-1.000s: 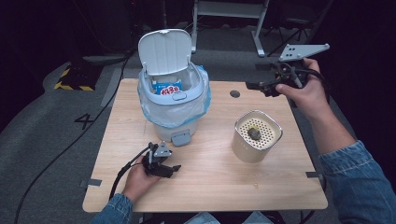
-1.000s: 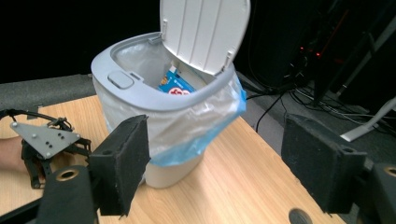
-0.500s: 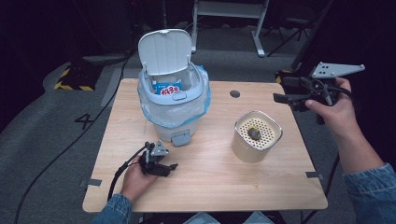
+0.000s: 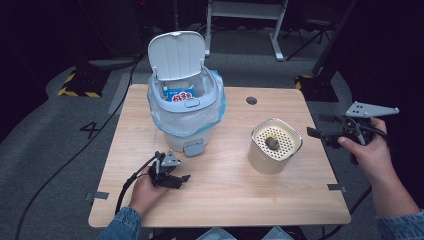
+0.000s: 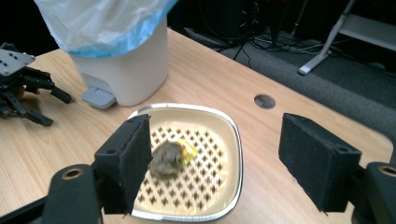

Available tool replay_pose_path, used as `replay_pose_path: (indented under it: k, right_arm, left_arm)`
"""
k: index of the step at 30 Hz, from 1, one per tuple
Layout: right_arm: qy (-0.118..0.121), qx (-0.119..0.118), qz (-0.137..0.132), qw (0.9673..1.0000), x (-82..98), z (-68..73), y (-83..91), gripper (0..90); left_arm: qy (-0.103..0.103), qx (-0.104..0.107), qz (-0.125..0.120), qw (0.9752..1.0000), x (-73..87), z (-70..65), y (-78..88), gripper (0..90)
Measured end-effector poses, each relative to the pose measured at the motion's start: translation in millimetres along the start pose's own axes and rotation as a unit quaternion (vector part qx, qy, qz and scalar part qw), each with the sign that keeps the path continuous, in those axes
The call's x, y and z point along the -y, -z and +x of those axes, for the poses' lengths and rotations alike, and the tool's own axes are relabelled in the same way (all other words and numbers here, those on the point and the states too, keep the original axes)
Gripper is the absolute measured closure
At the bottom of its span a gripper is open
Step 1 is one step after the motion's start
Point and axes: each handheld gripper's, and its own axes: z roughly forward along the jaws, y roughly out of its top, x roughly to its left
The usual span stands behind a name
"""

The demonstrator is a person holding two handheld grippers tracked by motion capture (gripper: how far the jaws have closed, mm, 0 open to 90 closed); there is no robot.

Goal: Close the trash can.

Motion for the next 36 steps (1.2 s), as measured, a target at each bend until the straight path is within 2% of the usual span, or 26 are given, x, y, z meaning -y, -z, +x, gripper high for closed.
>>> replay_pose_path:
  k: [4, 7, 11, 17, 19, 22, 27, 36]
  right_arm:
    - [-0.007, 0.005, 0.013, 0.9999, 26.4, -1.5, 1.7, 24.1]
    - [-0.002, 0.01, 0.036, 0.9993, 44.2, -1.5, 1.3, 24.1]
    - [-0.01, 0.004, 0.05, 0.9987, 66.4, 0.0, -3.1, 24.2]
    - [-0.021, 0.024, 0.072, 0.9969, 99.8, -0.8, -9.8, 22.4]
    - [-0.029, 0.023, 0.081, 0.996, 112.1, -1.7, -11.8, 22.2]
    - [-0.047, 0.025, 0.082, 0.9952, 129.6, -2.0, -15.0, 22.0]
    - [-0.061, 0.028, 0.089, 0.9938, 156.1, -1.5, -24.9, 20.9]
    - [-0.066, 0.035, 0.095, 0.9927, 190.6, 2.1, -47.2, 19.0]
  left_arm:
    - [0.0, 0.0, 0.0, 1.0, 0.0, 0.0, -0.1, 29.7]
    - [0.001, -0.002, 0.0, 1.0, 0.2, -0.3, 0.0, 29.7]
    - [0.002, -0.002, -0.001, 1.0, 0.4, -0.4, 0.1, 29.7]
    - [0.003, -0.004, -0.001, 1.0, 0.4, -0.6, 0.1, 29.7]
    - [0.003, -0.004, -0.001, 1.0, 0.3, -0.4, 0.1, 29.8]
    - [0.003, -0.004, 0.0, 1.0, 0.2, -0.2, 0.1, 29.8]
    - [0.004, -0.004, -0.001, 1.0, 0.1, -0.3, -0.1, 29.8]
    - [0.005, -0.007, 0.004, 1.0, 0.2, 0.2, 1.7, 31.1]
